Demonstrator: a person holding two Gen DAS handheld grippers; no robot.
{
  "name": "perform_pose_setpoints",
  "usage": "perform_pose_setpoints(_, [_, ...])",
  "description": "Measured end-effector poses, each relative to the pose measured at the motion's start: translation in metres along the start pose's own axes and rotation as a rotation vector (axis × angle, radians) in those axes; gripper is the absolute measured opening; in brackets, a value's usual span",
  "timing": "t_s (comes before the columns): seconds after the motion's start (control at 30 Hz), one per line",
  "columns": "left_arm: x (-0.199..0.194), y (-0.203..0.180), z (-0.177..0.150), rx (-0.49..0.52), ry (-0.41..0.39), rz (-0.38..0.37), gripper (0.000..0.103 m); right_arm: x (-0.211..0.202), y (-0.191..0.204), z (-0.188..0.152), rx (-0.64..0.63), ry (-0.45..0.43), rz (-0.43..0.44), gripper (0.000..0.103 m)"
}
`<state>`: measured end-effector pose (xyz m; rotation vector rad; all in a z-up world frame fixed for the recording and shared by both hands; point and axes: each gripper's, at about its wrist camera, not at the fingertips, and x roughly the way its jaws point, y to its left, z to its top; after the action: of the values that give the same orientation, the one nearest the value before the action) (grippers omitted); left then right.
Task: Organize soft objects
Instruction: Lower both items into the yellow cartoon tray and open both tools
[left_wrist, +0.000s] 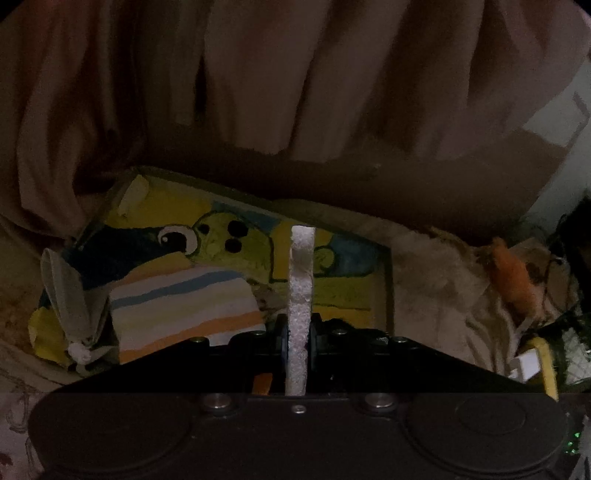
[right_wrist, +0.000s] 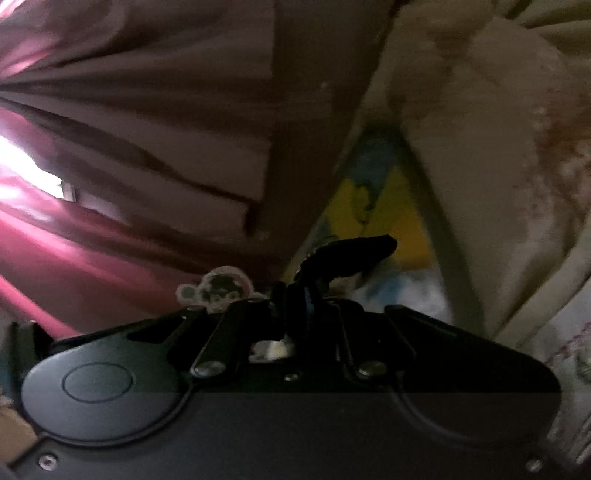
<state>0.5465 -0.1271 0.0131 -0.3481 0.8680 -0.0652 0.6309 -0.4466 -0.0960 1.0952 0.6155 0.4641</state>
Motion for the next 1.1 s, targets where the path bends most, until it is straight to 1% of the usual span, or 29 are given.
perform_pose_setpoints(0.07, [0.005, -0.003, -0.003, -0.002, 0.007, 0.020, 0.012, -0.003, -0.005, 0.001, 0.003, -0.005, -0.023, 0.026])
perform_pose_setpoints(0.1, [0.008, -0.003, -0.004, -0.005, 0.013, 0.027, 0.012, -0.001, -0.009, -0.007, 0.002, -0.006, -0.019, 0.034])
perform_pose_setpoints(0.17, [0.012, -0.003, -0.005, -0.006, 0.026, 0.040, 0.012, -0.005, -0.010, -0.009, 0.005, -0.004, -0.024, 0.043])
perform_pose_setpoints(0.23, [0.013, -0.004, -0.007, -0.005, 0.031, 0.050, 0.012, -0.009, -0.008, -0.013, -0.006, 0.007, -0.028, 0.048])
perform_pose_setpoints(0.27, [0.013, -0.004, -0.007, -0.006, 0.033, 0.056, 0.013, -0.008, -0.005, -0.014, -0.009, 0.013, -0.034, 0.052])
perform_pose_setpoints(0.33, [0.011, -0.004, -0.007, -0.011, 0.035, 0.061, 0.019, -0.013, 0.000, -0.013, -0.017, 0.023, -0.036, 0.055])
perform_pose_setpoints(0.37, [0.010, -0.004, -0.006, -0.011, 0.032, 0.063, 0.020, -0.014, 0.003, -0.012, -0.020, 0.024, -0.035, 0.058])
perform_pose_setpoints(0.4, [0.008, -0.005, -0.005, -0.011, 0.027, 0.069, 0.020, -0.015, 0.007, -0.011, -0.021, 0.022, -0.036, 0.066])
perform_pose_setpoints(0.43, [0.005, -0.006, -0.005, -0.007, 0.020, 0.075, 0.021, -0.013, 0.011, -0.010, -0.018, 0.020, -0.036, 0.069])
perform_pose_setpoints(0.53, [-0.002, -0.006, -0.006, -0.013, 0.018, 0.083, 0.025, -0.016, 0.017, -0.008, -0.013, 0.021, -0.024, 0.074])
perform_pose_setpoints(0.6, [-0.009, -0.006, -0.008, -0.023, 0.016, 0.086, 0.026, -0.023, 0.022, -0.008, -0.021, 0.021, -0.029, 0.083])
perform_pose_setpoints(0.63, [-0.015, -0.006, -0.010, -0.030, 0.011, 0.083, 0.026, -0.028, 0.026, -0.009, -0.025, 0.016, -0.030, 0.084])
perform_pose_setpoints(0.67, [-0.019, -0.006, -0.011, -0.035, 0.008, 0.081, 0.029, -0.032, 0.029, -0.009, -0.028, 0.016, -0.031, 0.087])
perform_pose_setpoints(0.7, [-0.024, -0.007, -0.013, -0.037, 0.003, 0.079, 0.034, -0.037, 0.033, -0.010, -0.033, 0.016, -0.033, 0.092])
perform_pose_setpoints(0.73, [-0.031, -0.008, -0.016, -0.033, -0.007, 0.071, 0.037, -0.043, 0.037, -0.011, -0.041, 0.010, -0.035, 0.093])
perform_pose_setpoints(0.8, [-0.046, -0.010, -0.022, -0.017, -0.041, 0.062, 0.056, -0.055, 0.045, -0.014, -0.054, 0.000, -0.029, 0.095])
perform_pose_setpoints(0.87, [-0.066, -0.012, -0.027, 0.002, -0.079, 0.050, 0.062, -0.069, 0.055, -0.017, -0.061, -0.017, -0.021, 0.098])
perform_pose_setpoints(0.9, [-0.074, -0.012, -0.029, 0.006, -0.091, 0.042, 0.063, -0.078, 0.061, -0.020, -0.067, -0.030, -0.016, 0.102])
perform_pose_setpoints(0.93, [-0.085, -0.011, -0.031, 0.006, -0.104, 0.029, 0.064, -0.088, 0.065, -0.022, -0.070, -0.043, -0.012, 0.102])
perform_pose_setpoints(1.03, [-0.118, -0.009, -0.036, -0.009, -0.151, 0.004, 0.073, -0.116, 0.082, -0.031, -0.076, -0.081, -0.002, 0.103])
perform_pose_setpoints(1.1, [-0.140, -0.007, -0.041, -0.017, -0.189, -0.016, 0.081, -0.132, 0.094, -0.039, -0.089, -0.091, 0.012, 0.103])
